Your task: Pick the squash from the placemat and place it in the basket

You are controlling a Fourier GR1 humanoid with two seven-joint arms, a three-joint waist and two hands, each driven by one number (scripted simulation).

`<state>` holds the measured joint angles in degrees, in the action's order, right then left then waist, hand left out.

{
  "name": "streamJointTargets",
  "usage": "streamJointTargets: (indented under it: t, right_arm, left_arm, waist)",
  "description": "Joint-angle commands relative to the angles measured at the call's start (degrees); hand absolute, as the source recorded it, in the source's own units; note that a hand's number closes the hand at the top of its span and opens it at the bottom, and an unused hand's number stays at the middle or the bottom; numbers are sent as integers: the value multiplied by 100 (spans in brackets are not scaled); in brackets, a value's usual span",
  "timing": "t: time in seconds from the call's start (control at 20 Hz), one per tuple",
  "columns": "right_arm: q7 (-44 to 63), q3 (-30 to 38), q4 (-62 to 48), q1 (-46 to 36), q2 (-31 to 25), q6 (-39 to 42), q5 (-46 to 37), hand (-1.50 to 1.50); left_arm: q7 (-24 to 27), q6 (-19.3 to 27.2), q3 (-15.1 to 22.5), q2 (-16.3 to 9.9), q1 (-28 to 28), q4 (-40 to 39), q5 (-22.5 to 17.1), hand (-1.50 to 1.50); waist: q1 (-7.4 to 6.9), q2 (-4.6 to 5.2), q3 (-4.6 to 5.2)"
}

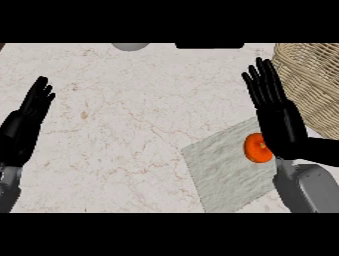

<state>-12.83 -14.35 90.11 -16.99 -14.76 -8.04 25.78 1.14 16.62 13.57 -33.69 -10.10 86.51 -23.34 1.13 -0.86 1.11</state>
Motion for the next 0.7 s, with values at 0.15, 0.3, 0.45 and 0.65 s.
streamJointTargets:
  t: [0.15,0.3,0.45,0.65]
  right_arm:
    - [149,674,325,989,-1106,25,-344,150]
    - [-417,-50,583,1237,-1868,707,-1434,150]
    - [38,-991,905,1550,-1042,-673,-2565,-150]
    - [1271,-966,1200,1630,-426,-2324,-3360,-150]
  left_arm:
    - [39,573,-30,455,301,717,191,0]
    - [251,591,102,946,406,506,5,0]
    - [338,610,259,1056,624,682,125,0]
    - [366,666,168,1048,756,847,147,0]
  waist:
    - [-52,43,-115]
    - [-22,33,-98]
    - [-114,45,-97]
    - [-66,35,-94]
